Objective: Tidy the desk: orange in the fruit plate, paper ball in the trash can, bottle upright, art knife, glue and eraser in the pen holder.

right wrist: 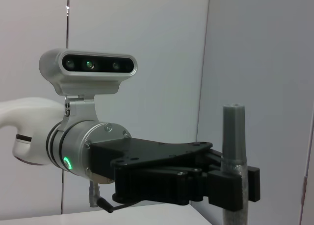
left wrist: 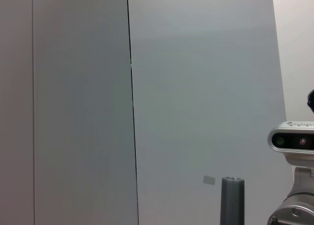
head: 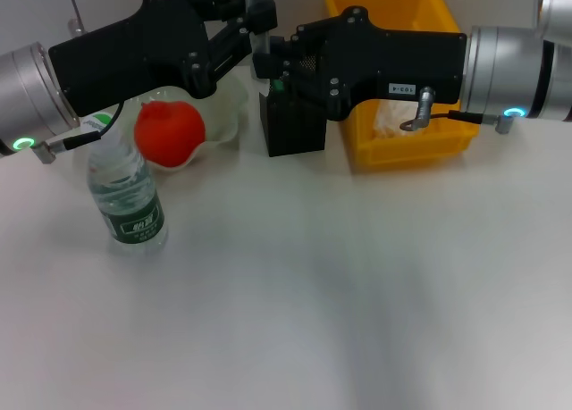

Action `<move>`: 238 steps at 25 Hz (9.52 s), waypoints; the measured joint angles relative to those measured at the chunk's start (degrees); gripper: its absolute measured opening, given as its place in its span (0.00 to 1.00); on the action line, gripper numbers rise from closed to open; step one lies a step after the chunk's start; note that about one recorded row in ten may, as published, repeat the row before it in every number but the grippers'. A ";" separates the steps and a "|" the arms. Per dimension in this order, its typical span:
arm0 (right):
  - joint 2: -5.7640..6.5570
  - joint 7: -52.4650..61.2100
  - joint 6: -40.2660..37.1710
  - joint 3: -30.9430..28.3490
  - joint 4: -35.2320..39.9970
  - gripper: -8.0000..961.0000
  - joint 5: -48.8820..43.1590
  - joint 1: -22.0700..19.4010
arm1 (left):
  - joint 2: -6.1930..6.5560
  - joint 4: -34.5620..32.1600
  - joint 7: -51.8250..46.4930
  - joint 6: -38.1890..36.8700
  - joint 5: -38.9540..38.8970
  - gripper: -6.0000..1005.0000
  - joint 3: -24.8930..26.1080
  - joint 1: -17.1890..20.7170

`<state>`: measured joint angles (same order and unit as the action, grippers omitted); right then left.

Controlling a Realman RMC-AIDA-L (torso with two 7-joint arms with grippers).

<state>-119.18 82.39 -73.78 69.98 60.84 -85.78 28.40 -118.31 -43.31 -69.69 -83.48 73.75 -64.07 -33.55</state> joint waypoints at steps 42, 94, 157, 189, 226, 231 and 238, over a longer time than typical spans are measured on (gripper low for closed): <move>0.15 21.80 -11.37 -10.88 3.86 0.47 0.53 -6.16 | 0.28 -2.24 1.07 -0.31 0.06 0.15 5.06 0.17; 3.50 51.80 -29.69 -27.47 -26.87 0.44 19.12 6.35 | -0.44 -9.01 26.17 -6.35 -3.56 0.15 2.68 -1.98; 0.13 -1.49 -18.45 -25.21 -1.54 0.43 -9.95 2.24 | 0.12 -11.43 2.10 1.64 -12.76 0.15 0.91 -1.98; -0.52 -53.63 -10.94 -15.30 0.08 0.43 -6.06 -4.12 | 4.69 -19.65 -51.49 -1.60 -0.64 0.15 3.06 -2.48; -0.53 -101.05 -9.34 0.16 3.70 0.43 21.71 -10.74 | 5.11 -17.16 -62.26 -4.36 1.92 0.15 5.80 -3.44; -0.56 -102.01 -5.15 2.98 6.75 0.43 21.74 -11.93 | 4.82 -17.16 -62.16 -5.59 1.92 0.15 5.32 -3.63; -0.60 -105.44 -0.23 7.21 8.34 0.43 21.78 -12.27 | 4.06 -17.14 -61.99 -6.39 3.10 0.14 5.20 -4.04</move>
<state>-119.77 -23.05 -74.00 77.19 69.17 -63.99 16.12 -114.25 -60.45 -131.68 -89.87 76.85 -58.87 -37.59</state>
